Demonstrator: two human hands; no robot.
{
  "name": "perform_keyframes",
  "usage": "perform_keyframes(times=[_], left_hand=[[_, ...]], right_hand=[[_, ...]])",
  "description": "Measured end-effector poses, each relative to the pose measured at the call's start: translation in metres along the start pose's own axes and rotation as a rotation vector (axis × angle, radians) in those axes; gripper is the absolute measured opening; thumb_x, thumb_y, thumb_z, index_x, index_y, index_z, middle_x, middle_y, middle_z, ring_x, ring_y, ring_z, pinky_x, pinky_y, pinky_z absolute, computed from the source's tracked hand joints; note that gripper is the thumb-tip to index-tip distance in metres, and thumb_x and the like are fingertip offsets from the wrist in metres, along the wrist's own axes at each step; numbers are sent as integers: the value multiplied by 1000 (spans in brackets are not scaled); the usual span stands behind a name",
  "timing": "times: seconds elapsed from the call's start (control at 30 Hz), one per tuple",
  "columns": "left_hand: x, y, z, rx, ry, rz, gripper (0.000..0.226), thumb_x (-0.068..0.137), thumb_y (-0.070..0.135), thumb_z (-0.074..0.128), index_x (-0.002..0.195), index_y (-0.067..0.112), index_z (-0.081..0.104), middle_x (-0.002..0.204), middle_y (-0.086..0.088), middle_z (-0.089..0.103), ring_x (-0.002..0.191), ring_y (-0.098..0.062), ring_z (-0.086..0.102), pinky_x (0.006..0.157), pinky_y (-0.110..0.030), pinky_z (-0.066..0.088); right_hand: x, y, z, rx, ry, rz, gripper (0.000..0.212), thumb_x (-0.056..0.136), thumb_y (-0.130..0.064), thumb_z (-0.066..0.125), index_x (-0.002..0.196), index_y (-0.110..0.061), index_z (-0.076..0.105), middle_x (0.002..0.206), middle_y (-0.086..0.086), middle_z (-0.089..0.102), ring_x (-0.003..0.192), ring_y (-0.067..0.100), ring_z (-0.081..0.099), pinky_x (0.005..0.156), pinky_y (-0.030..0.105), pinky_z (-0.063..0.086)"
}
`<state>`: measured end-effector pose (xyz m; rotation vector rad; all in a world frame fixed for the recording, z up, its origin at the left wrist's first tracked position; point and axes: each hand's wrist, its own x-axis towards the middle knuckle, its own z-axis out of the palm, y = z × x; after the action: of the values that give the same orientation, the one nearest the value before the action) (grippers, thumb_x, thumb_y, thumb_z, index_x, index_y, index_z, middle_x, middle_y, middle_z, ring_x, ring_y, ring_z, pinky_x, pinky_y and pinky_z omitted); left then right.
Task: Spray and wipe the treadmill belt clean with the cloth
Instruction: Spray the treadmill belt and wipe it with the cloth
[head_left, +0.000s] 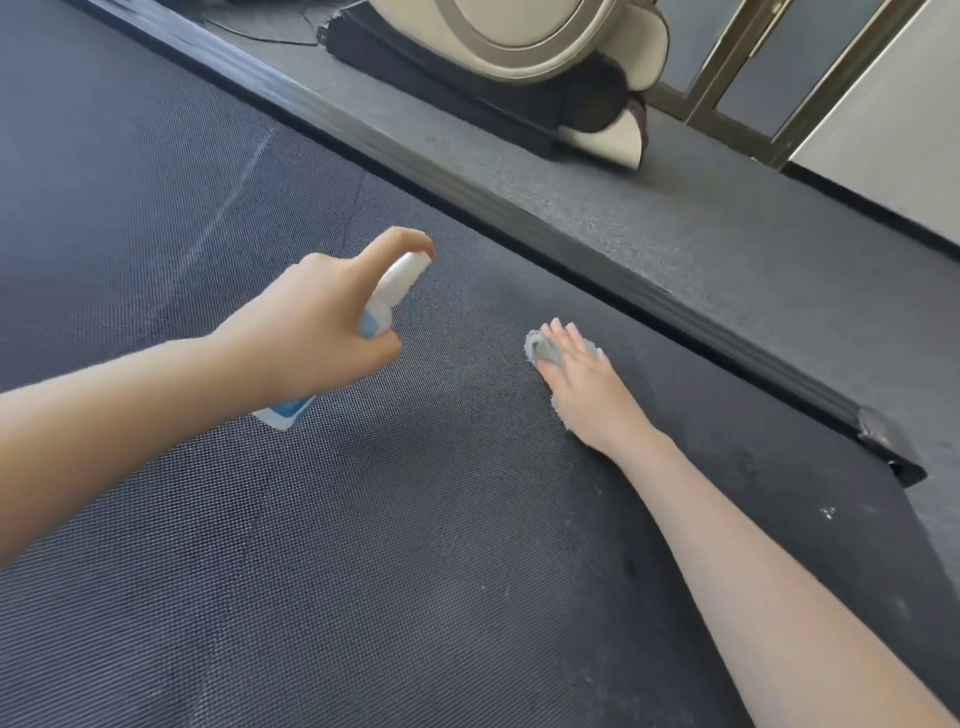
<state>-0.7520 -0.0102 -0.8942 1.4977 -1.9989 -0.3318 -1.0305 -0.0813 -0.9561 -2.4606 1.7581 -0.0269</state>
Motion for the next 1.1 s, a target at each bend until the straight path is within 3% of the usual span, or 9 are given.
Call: perform_keyframes(times=[0.07, 0.2, 0.33, 0.47, 0.6, 0.73, 0.87, 0.93, 1.1], left_hand=[[3, -1, 1, -7, 5, 5, 62, 77, 11, 60, 130, 32, 38, 58, -4, 57, 48, -19, 51, 48, -28, 38], [8, 0, 3, -2, 26, 2, 61, 77, 8, 62, 131, 28, 41, 53, 2, 52, 43, -12, 46, 44, -24, 30], [11, -2, 7, -13, 30, -12, 62, 77, 9, 63, 130, 31, 39, 54, 0, 55, 41, -10, 47, 43, -20, 30], [14, 0, 6, -39, 30, -10, 61, 77, 7, 64, 130, 28, 41, 48, 8, 50, 51, 3, 55, 37, -13, 32], [10, 6, 1, -35, 19, -5, 63, 78, 10, 65, 132, 30, 40, 52, 8, 52, 48, -2, 53, 41, -12, 28], [3, 7, -10, -51, 20, 33, 63, 79, 9, 63, 131, 32, 38, 54, -2, 54, 43, -13, 48, 42, -20, 33], [-4, 5, -24, -54, 51, 23, 63, 80, 10, 62, 133, 32, 37, 56, -5, 52, 45, -17, 47, 45, -26, 32], [-7, 2, -28, -40, 59, 21, 62, 79, 11, 62, 132, 32, 37, 55, -4, 49, 45, -18, 46, 45, -26, 32], [-8, -5, -30, -39, 65, 34, 60, 78, 15, 60, 130, 32, 36, 55, -1, 46, 47, -19, 47, 46, -29, 35]], right_hand=[[12, 11, -6, 135, 69, 81, 51, 102, -31, 28, 150, -16, 18, 158, 3, 11, 146, 19, 5, 117, 43, 4], [32, 43, -11, -135, -29, 109, 55, 100, -11, 35, 150, -14, 14, 158, 12, -3, 146, 28, -4, 116, 48, 7], [41, 69, -15, -77, -6, 200, 60, 97, -4, 38, 150, -14, 13, 158, 13, -5, 146, 28, -6, 115, 47, 9], [39, 62, -21, 158, 31, 323, 51, 103, -32, 27, 150, -20, 13, 158, -4, 5, 146, 18, 3, 115, 34, 9], [28, 44, -25, 232, -30, 345, 55, 101, -44, 27, 151, -28, 12, 159, -7, 4, 145, 24, 8, 114, 38, 14], [3, 4, -24, 271, -65, 201, 55, 101, -42, 30, 151, -29, 12, 158, -9, 5, 146, 17, 4, 113, 32, 10], [-19, -45, -20, 279, -118, -30, 55, 99, -47, 30, 150, -30, 16, 155, -20, 6, 132, -12, -8, 104, 15, 4], [-33, -72, -17, 267, -134, -173, 54, 99, -45, 30, 149, -28, 19, 151, -24, 8, 126, -20, -12, 109, 12, -1], [-78, -130, 0, 152, -145, -585, 52, 101, -38, 33, 149, -22, 21, 157, -10, 14, 143, -2, -4, 118, 24, -3]])
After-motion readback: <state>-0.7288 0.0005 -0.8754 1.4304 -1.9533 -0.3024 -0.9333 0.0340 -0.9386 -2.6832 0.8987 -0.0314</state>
